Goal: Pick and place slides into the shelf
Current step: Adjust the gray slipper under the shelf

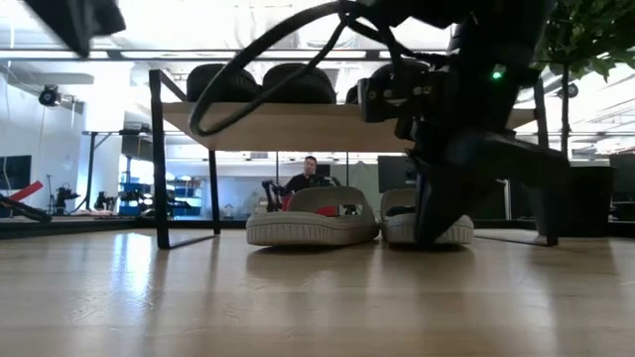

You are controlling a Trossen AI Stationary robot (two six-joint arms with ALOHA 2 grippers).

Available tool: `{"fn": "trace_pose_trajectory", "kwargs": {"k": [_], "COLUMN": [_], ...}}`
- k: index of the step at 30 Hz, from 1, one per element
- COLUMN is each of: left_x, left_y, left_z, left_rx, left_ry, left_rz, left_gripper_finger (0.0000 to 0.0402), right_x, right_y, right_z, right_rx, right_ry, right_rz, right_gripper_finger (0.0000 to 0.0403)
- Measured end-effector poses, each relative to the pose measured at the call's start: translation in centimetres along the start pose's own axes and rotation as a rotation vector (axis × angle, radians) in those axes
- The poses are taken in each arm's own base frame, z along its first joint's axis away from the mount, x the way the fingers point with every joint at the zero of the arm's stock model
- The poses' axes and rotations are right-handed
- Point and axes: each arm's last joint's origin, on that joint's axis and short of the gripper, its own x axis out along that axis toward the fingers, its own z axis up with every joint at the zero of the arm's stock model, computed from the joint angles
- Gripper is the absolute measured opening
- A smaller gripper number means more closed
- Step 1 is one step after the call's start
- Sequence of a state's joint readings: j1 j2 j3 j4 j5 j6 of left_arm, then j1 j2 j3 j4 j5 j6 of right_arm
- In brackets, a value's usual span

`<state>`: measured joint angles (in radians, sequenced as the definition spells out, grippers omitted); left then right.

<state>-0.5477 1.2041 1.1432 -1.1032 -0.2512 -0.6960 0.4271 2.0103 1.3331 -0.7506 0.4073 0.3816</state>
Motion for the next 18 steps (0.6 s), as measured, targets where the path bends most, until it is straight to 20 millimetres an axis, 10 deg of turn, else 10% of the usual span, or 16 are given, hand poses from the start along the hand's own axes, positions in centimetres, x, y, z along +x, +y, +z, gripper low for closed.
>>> {"fn": "trace_pose_trajectory", "kwargs": {"k": [18], "left_x": [9.8], "left_y": [-2.0], "left_z": [-3.4], "left_rx": [-0.119], "left_ry": [-0.315], "left_rz": [-0.241], "left_gripper_finger": [0.0011], "right_x": [-6.1], "right_y": [0.5], "right_z": [1.3], "right_rx": [-0.160], "right_ry": [-0.192], "right_rz": [0.050], "right_gripper_finger": [0.0022]}}
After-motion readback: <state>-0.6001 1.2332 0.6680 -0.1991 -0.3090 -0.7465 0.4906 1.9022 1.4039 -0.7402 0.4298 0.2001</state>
